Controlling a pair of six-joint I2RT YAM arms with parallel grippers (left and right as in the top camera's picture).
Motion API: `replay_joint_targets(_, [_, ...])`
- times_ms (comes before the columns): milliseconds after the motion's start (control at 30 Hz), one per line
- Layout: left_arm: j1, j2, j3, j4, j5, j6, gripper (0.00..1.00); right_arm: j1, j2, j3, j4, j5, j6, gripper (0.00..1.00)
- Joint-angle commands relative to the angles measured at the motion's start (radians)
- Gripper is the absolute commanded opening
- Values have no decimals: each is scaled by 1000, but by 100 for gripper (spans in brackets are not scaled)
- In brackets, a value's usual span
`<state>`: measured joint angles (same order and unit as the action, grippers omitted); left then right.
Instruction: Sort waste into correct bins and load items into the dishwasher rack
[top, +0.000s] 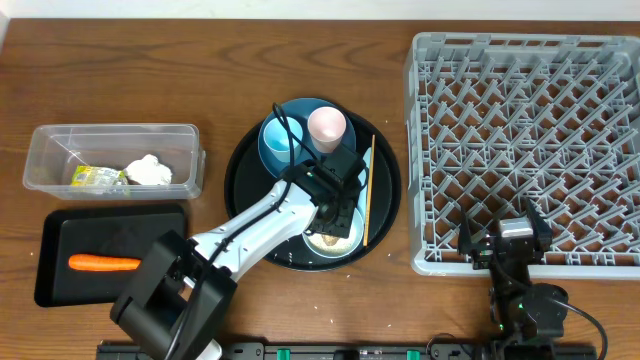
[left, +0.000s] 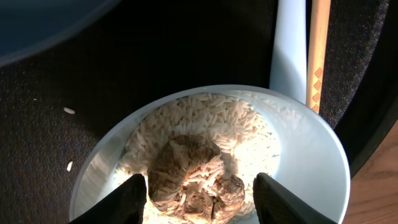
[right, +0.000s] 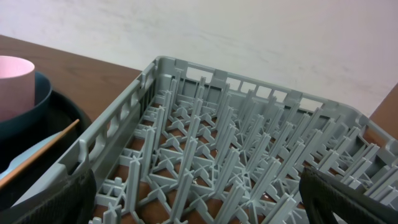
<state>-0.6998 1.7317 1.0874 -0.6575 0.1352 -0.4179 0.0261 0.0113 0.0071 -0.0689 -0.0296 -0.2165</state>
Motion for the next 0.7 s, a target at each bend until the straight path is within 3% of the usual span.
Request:
replay_joint_targets(0, [-15, 20, -11, 9, 3, 5, 57, -6, -5, -2, -3, 3, -5, 99])
replay_joint_targets(667, [-37, 48, -20, 31, 2, 5, 62, -6, -5, -2, -3, 3, -5, 99])
